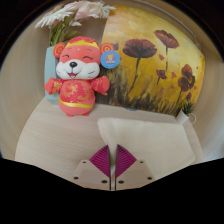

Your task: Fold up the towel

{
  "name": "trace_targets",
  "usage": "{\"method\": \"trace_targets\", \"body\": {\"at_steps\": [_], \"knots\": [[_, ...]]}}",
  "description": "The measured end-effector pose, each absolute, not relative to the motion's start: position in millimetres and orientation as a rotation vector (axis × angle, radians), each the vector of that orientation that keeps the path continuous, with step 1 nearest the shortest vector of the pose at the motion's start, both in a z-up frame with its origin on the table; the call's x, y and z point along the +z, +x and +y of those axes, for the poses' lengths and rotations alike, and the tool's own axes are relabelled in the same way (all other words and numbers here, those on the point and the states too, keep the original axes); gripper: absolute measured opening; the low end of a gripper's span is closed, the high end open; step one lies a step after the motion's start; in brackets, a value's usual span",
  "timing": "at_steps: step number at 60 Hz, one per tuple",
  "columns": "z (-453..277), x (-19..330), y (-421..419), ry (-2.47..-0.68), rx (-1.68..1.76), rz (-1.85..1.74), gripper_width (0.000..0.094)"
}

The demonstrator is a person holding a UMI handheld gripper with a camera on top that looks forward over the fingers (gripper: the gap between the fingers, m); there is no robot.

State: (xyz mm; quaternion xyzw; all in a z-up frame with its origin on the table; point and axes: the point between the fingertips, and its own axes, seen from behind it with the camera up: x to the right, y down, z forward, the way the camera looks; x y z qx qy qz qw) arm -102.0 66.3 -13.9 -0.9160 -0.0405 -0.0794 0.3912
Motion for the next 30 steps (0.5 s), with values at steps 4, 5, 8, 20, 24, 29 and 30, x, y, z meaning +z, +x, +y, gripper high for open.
{"method": "trace_targets", "body": {"at_steps": [4, 5, 8, 20, 24, 29, 30], "knots": [[66, -14, -102, -2.364, -0.198, -0.111, 0.004], [66, -14, -103, -2.373, -0.196, -0.117, 0.0039], [67, -10, -105, -2.388, -0.172, -0.117, 0.0034], [75, 79, -67, -2.269, -0.205, -0.108, 0.0034], [75, 112, -23, -2.231, -0.272, -0.083, 0.0034], [72, 134, 40, -2.204, -0.331, -0.058, 0.0037], [72, 135, 50, -2.199, -0.329, -0.054, 0.0043]]}}
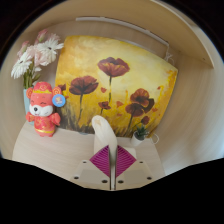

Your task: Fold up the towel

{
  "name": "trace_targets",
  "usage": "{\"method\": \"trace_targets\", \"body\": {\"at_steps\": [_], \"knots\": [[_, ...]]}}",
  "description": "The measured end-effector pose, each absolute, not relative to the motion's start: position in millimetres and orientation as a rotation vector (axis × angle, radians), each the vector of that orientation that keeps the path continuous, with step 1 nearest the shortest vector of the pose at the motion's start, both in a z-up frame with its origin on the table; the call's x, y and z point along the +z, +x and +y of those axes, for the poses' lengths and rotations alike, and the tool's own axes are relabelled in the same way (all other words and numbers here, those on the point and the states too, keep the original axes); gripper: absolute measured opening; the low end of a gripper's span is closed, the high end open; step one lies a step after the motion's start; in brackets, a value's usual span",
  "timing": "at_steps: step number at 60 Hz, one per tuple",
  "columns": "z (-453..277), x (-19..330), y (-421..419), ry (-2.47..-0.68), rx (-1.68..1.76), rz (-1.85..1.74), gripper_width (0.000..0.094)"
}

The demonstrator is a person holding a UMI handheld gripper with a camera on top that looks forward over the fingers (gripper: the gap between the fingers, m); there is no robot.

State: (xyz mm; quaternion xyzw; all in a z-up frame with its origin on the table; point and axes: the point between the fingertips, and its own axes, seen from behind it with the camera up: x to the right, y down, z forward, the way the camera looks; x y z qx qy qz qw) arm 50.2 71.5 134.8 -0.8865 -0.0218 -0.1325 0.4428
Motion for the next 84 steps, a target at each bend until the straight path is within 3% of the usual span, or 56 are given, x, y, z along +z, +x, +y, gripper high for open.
{"method": "trace_targets", "body": {"at_steps": [2, 11, 18, 26, 36, 48, 56, 67, 84], "knots": [[71, 132, 69, -2.195, -0.312, -0.045, 0.0065], [58, 88, 153, -2.267, -0.327, -0.007, 0.0354], [45, 61, 183, -2.321, -0.372, -0.059, 0.043], [36, 75, 169, -2.294, -0.292, -0.097, 0.052], [18, 127, 133, -2.212, -0.165, -0.08, 0.0685], [-25, 195, 88, -2.106, -0.053, -0.066, 0.0744], [-70, 219, 59, -2.057, 0.001, -0.046, 0.0746], [-143, 223, 33, -2.052, 0.001, -0.06, 0.0825], [-221, 206, 17, -2.104, -0.049, -0.093, 0.0824]]}}
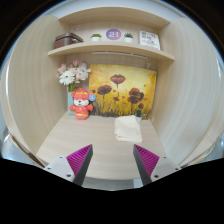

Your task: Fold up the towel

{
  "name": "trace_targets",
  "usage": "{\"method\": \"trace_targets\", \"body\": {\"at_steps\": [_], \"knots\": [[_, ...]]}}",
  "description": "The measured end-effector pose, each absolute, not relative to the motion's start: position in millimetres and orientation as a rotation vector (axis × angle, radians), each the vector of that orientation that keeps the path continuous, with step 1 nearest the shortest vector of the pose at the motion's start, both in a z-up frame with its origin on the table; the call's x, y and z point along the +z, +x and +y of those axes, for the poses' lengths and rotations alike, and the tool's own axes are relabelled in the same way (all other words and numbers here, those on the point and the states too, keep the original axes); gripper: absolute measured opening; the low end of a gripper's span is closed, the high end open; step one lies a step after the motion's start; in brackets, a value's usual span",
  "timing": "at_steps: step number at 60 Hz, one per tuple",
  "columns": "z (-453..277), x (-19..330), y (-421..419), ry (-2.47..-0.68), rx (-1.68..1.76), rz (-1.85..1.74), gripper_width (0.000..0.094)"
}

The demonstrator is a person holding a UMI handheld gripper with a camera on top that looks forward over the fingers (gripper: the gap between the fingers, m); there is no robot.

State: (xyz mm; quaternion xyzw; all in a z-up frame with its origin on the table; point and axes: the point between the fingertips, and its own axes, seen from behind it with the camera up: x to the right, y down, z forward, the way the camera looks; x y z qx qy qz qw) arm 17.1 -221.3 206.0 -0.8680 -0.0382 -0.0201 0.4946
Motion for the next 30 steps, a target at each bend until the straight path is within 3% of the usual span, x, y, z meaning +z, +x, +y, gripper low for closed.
{"method": "trace_targets", "body": {"at_steps": [30], "knots": [[-259, 205, 4, -2.101, -0.037, -0.092, 0.0822]]}}
